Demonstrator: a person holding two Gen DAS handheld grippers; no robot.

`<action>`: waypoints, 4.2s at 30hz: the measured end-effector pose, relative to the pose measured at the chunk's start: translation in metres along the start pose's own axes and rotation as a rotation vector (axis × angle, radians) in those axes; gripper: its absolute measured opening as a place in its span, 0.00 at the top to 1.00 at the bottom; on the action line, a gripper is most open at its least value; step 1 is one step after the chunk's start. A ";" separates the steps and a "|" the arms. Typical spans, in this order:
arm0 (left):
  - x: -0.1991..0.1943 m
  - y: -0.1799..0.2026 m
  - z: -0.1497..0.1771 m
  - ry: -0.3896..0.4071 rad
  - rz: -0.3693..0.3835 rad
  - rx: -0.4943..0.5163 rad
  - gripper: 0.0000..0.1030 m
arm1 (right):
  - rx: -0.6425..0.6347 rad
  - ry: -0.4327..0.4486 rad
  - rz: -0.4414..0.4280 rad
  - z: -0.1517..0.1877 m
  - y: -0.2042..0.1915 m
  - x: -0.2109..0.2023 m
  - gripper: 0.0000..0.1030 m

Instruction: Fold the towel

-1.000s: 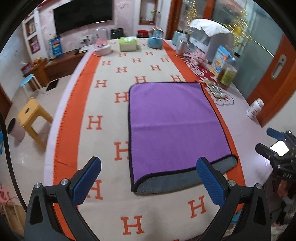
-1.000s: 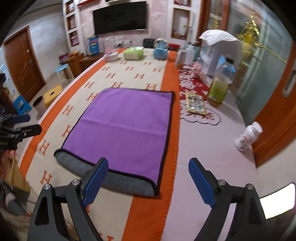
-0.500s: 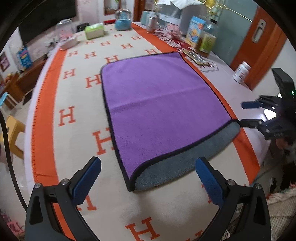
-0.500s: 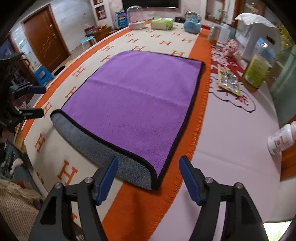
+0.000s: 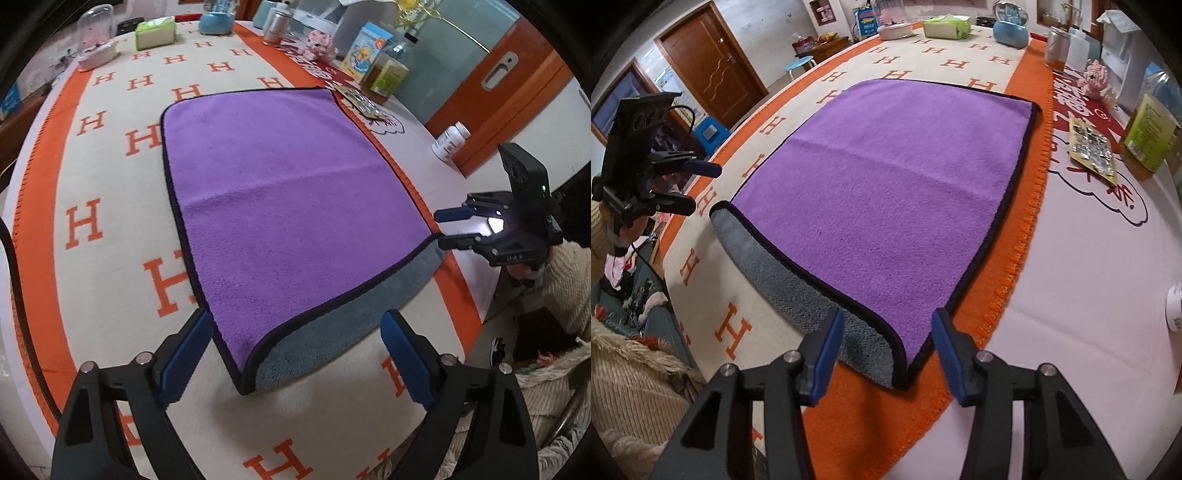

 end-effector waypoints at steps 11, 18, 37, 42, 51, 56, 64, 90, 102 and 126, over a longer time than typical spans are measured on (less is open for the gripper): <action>0.015 0.003 0.006 -0.074 0.072 0.050 0.34 | -0.031 -0.051 -0.032 0.009 -0.006 0.007 0.67; 0.023 -0.002 0.010 -0.111 0.079 0.049 0.42 | -0.034 -0.062 -0.029 0.010 -0.005 0.011 0.70; 0.034 -0.004 0.022 -0.193 0.068 0.083 0.70 | -0.043 -0.078 0.006 0.010 0.000 0.015 0.87; 0.033 -0.009 0.023 -0.195 0.035 0.080 0.71 | -0.059 -0.065 0.026 0.010 -0.002 0.014 0.91; 0.031 -0.012 0.026 -0.207 -0.018 0.111 0.93 | -0.060 -0.042 0.044 0.009 -0.002 0.009 0.94; 0.026 -0.006 0.024 -0.181 -0.056 0.138 0.96 | -0.046 -0.029 0.062 0.007 -0.002 0.005 0.94; -0.001 -0.011 -0.010 -0.073 -0.134 0.107 0.96 | -0.025 0.069 0.150 -0.023 0.002 -0.015 0.95; 0.008 -0.089 -0.194 0.146 -0.445 -0.050 0.96 | 0.062 0.258 0.473 -0.202 0.087 -0.013 0.95; 0.056 -0.119 -0.221 0.101 -0.494 -0.104 0.94 | 0.088 0.189 0.509 -0.226 0.117 0.029 0.95; 0.030 -0.105 -0.210 0.156 -0.520 -0.196 0.14 | 0.224 0.227 0.438 -0.213 0.085 0.005 0.65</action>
Point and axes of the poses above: each gripper's, at about its wrist camera, not at the fingertips, and x roughly the way its jaws point, y to its right, z to its underside, the point moved 6 cm from there along x, roughly the way its jaws point, and after that the axes turned 3 degrees about -z, right-handed, at the moved point
